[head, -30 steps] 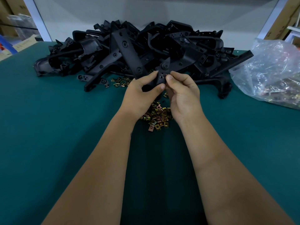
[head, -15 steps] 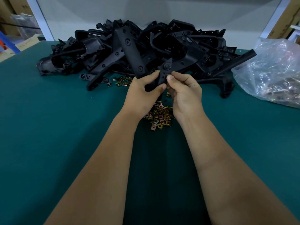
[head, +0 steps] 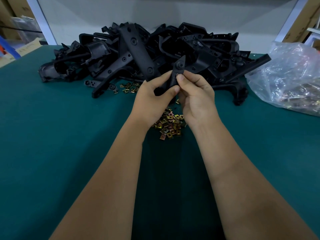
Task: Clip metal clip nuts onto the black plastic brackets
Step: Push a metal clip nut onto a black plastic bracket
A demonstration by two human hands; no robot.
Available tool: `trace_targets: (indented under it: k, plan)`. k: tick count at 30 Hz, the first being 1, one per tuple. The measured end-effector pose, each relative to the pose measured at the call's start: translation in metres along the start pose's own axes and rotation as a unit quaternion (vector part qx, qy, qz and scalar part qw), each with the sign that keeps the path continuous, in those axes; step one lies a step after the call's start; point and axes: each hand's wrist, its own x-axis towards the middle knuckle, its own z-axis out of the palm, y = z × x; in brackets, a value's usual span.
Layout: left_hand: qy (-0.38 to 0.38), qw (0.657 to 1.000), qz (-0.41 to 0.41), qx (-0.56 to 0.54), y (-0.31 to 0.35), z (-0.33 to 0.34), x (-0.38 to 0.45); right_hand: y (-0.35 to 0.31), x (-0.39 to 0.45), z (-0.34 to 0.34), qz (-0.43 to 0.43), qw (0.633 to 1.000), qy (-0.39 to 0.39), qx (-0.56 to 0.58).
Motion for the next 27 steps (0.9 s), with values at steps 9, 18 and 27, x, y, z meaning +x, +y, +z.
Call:
trace_targets:
  k: [9,18,27]
  plan:
    - [0.026,0.994,-0.038,-0.097,-0.005,-0.003,0.001,0.001,0.0,-0.002,0.03,0.999,-0.035,-0.014]
    - [0.035,0.995,-0.034,-0.089,-0.01,-0.001,0.003,0.013,-0.008,0.002,-0.139,0.935,0.012,-0.327]
    - [0.03,0.997,0.0,-0.065,-0.008,0.0,0.001,0.019,-0.008,0.0,-0.187,0.891,0.031,-0.412]
